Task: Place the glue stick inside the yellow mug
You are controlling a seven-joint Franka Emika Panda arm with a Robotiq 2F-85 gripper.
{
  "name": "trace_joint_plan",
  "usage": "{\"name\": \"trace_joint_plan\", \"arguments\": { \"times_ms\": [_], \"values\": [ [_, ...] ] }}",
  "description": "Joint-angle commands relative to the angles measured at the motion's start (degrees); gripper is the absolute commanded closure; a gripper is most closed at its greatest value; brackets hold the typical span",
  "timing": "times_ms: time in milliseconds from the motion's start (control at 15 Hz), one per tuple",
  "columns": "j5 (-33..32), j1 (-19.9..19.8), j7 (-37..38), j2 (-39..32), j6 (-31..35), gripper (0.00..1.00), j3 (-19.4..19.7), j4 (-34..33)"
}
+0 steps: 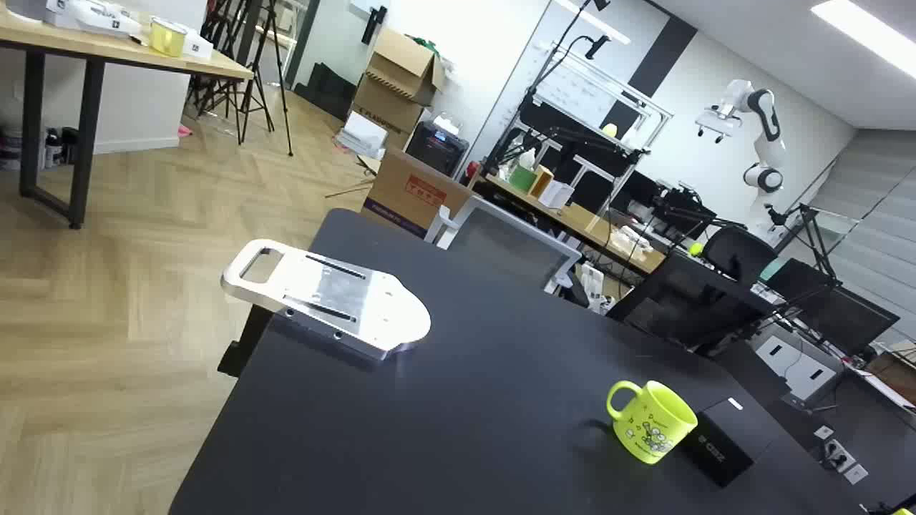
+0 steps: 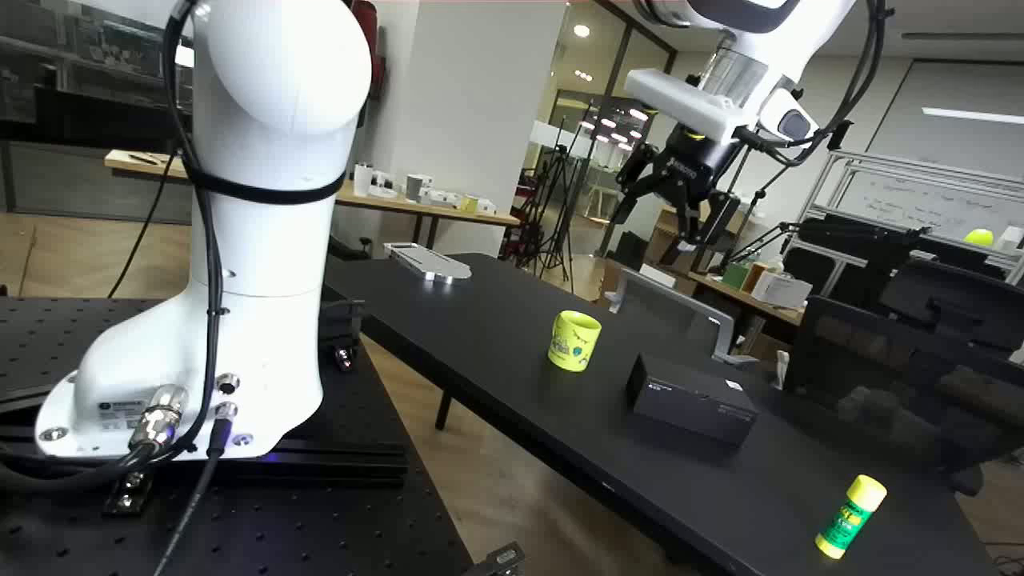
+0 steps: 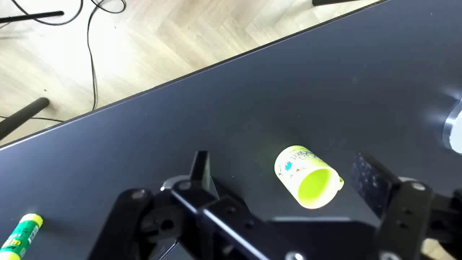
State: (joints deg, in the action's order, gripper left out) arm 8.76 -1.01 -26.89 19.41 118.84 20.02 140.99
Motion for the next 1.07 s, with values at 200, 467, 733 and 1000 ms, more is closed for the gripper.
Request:
{"name": "trace_joint_plan", "arguments": {
  "times_ms": [200, 467, 733, 1000],
  "values": [
    [0.7, -1.9, -0.6, -0.2, -0.2, 0.00, -1.8, -0.1],
    [0.7, -1.9, -0.6, -0.2, -0.2, 0.00, -1.8, -0.1],
    [0.7, -1.9, -0.6, -0.2, -0.2, 0.00, -1.8, -0.1],
    [-3.5, -3.0, -0.4, -1.6, 4.3, 0.00, -3.1, -0.3]
  ]
}}
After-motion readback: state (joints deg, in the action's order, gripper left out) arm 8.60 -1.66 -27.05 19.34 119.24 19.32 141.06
